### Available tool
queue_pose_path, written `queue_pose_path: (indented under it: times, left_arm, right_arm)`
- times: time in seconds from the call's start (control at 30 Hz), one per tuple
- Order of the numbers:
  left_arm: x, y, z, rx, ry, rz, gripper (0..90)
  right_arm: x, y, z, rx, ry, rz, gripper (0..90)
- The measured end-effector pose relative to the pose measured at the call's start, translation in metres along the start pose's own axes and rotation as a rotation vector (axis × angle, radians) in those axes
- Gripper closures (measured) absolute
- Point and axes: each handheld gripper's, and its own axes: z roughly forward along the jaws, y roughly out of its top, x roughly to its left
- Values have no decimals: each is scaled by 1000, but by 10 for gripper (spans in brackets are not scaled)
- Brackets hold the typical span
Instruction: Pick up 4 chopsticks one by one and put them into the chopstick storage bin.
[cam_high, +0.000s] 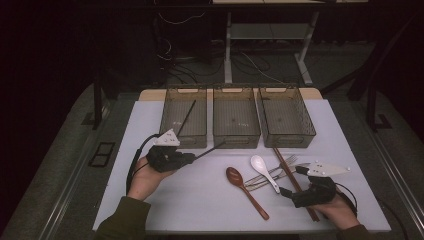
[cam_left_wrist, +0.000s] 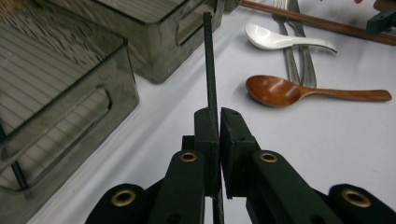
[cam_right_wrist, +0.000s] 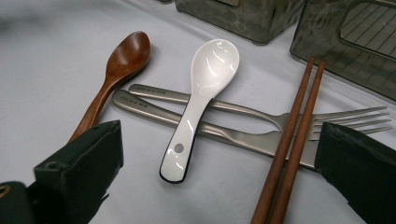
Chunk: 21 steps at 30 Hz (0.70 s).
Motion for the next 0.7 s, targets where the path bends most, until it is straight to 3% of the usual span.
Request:
queue_pose_path:
  times: [0.37,0.7]
  left_arm:
    - [6,9,-4,-19,14,-4,857]
    - [21,31,-6,-30,57,-4,857]
  right_arm:
    - [0,0,1,7,1,10,10]
    - [-1,0,2,1,5,25,10]
